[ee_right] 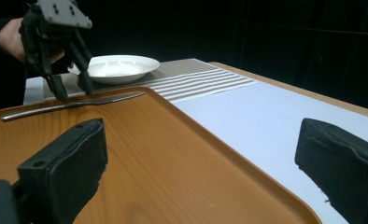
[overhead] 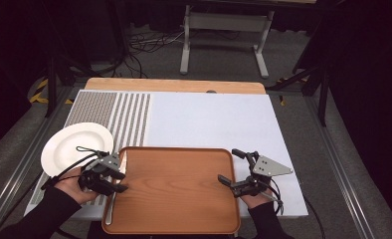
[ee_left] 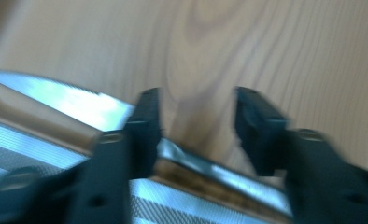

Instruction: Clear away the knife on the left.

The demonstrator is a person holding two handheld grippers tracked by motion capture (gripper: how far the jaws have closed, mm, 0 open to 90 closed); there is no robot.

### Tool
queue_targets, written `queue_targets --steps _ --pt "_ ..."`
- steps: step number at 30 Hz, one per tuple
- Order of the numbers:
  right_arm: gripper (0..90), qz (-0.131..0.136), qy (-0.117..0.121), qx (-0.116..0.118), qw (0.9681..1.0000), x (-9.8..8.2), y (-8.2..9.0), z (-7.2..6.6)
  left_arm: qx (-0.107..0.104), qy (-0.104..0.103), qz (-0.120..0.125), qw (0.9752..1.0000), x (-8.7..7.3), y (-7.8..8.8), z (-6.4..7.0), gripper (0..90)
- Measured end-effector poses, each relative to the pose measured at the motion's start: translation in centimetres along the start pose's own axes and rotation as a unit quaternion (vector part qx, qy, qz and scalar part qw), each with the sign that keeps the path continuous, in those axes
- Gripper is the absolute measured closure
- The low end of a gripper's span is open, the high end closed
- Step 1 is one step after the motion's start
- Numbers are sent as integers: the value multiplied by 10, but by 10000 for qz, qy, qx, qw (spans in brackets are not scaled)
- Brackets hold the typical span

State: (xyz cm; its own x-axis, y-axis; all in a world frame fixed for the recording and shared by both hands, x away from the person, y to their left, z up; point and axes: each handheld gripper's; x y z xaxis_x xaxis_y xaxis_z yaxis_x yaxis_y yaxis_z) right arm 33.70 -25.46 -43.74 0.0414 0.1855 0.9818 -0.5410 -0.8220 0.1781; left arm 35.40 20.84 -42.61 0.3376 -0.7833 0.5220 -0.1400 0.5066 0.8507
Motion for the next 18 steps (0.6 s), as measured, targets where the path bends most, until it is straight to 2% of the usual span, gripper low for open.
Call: queue_targets --steps 2,3,4,5,8,10,13,15,18 --pt "28 -16 25 -16 10000 1 0 -1 176 57 235 9996 0 5 1 292" --pt "28 -43 42 -27 10000 1 -1 -1 179 93 324 9993 -1 7 0 246" --pt "27 -46 52 -17 10000 2 -1 -1 144 66 394 9991 -2 9 0 214" --pt "27 -60 81 -35 9999 2 -1 -1 218 15 483 9986 -2 11 1 170" --pt "28 -53 87 -23 9999 3 -1 -2 273 152 818 9962 -5 16 2 99" --pt "27 -63 87 -29 9999 3 -1 -2 416 168 1089 9930 -8 19 3 66" --pt "28 -63 81 -28 9999 3 -1 -2 486 190 1513 9871 -14 25 3 18" --pt "28 -68 78 -38 9999 3 -1 -2 456 227 1821 9820 -18 27 3 3" --pt "27 -75 76 -47 9999 3 -1 -2 487 283 2257 9726 -26 28 3 3"
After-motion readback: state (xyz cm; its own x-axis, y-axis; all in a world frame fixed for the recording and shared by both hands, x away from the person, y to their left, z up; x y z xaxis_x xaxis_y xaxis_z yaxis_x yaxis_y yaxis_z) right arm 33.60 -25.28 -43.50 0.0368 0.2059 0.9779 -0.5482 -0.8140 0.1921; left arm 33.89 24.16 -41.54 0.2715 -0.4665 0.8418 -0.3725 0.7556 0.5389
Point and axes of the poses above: each handheld gripper's, and its own axes: y roughly backward along the jaws, x roughly out of its top, z roughly to its right
